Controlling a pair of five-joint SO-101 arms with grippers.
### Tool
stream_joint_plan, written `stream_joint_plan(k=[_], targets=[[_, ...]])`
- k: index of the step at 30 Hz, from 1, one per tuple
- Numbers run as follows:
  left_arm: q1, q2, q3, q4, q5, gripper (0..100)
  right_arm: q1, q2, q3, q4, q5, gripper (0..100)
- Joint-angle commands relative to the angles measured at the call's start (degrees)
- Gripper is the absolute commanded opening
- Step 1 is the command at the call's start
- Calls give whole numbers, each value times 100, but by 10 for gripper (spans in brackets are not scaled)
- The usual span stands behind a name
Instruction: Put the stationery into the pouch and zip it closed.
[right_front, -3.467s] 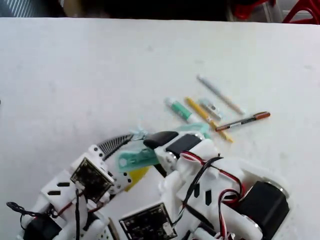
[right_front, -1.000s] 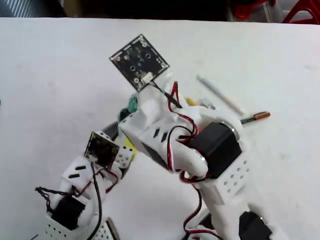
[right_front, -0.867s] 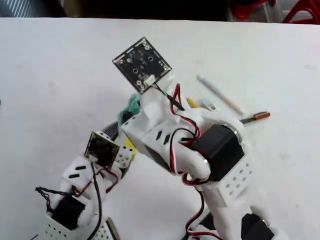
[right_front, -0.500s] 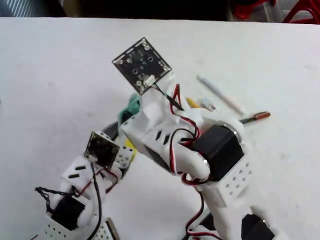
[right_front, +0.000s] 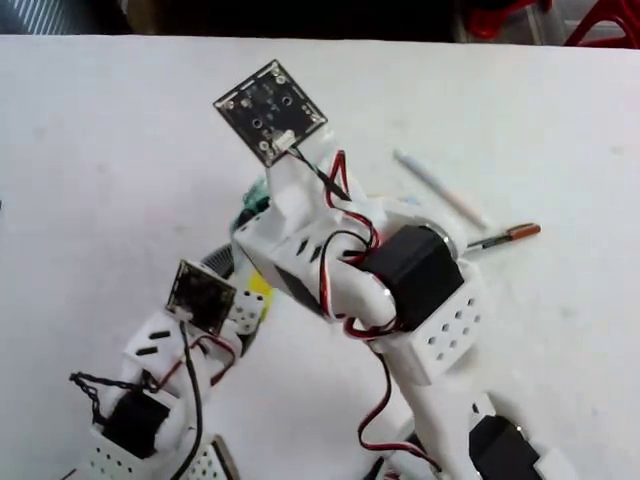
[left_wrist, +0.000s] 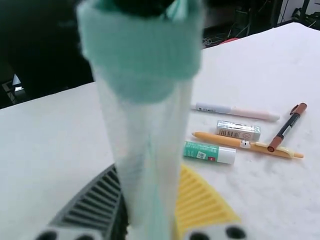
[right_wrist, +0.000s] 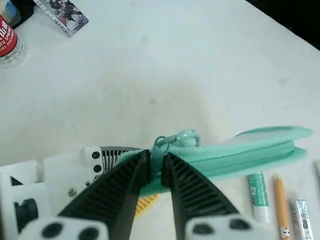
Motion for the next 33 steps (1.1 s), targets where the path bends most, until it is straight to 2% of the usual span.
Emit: stream_joint_plan(k=[1,4,8,10,21,23,26,33], targets=[[13,-48,-88,-149,26,24,48,-57,-18,-251,141,19],[-4,-48,-88,-149,26,44,189,-40,0,-338,352,19],[-22,-57,-88,-105,70,215,189,-75,44,-286,396,19],[-22,-57,-97,0,316,246,189,-84,97,-303,378,19],[22,-57,-501,149,404,217,163,-242,387,-330,352,19],[22,-57,-519,149,404,163,171,-321,422,-338,352,19],[22,-57,-519,149,396,30,171,-374,624,-409,360,19],[418,-57,-484,202,44,22,198,-532,1371,-866,378,19]])
